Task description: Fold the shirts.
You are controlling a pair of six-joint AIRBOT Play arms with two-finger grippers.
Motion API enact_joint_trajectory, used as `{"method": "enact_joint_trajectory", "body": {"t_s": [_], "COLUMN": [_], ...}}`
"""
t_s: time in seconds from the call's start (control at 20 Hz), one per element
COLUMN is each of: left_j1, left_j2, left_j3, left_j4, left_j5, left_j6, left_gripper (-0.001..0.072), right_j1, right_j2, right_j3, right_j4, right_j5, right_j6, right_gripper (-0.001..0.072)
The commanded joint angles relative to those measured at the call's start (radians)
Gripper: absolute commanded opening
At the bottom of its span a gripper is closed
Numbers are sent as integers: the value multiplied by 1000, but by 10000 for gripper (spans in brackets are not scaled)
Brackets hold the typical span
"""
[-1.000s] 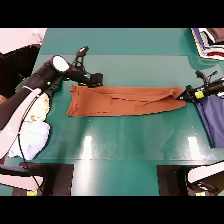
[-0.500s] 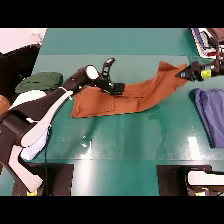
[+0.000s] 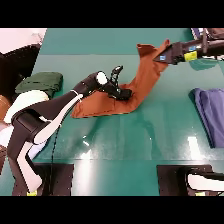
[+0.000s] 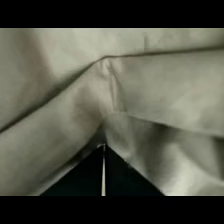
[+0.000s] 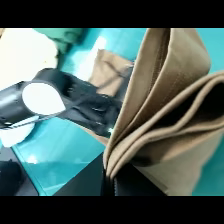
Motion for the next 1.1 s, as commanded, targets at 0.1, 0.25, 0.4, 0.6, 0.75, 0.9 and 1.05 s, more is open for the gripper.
{"method": "enact_joint_trajectory", "body": {"t_s": [0.1, 0.25, 0.4, 0.6, 0.75, 0.9, 1.05], "left_j1": [122, 284, 457, 619, 677, 687, 683], "left_j2": [81, 233, 395, 534, 578, 583, 583], "left_j3": [2, 2, 2, 2, 2, 2, 2], "left_j4": [60, 192, 294, 319, 320, 320, 314], "left_j5": [-97, -174, -217, -250, -310, -375, -396], "left_j6": [8, 9, 13, 20, 39, 66, 72], "left_gripper": [25, 26, 26, 26, 26, 26, 26], "right_j1": [158, 289, 453, 618, 615, 525, 386], "right_j2": [-13, -72, -185, -433, -512, -456, -333], "right_j3": [15, 16, 43, 251, 341, 246, 35], "right_j4": [3, 5, 2, -8, -14, -102, -138], "right_j5": [-93, -177, -333, -386, -250, -142, -129], "right_j6": [4, -11, -35, -51, -32, -29, -23], "right_gripper": [18, 19, 22, 633, 591, 406, 405]}}
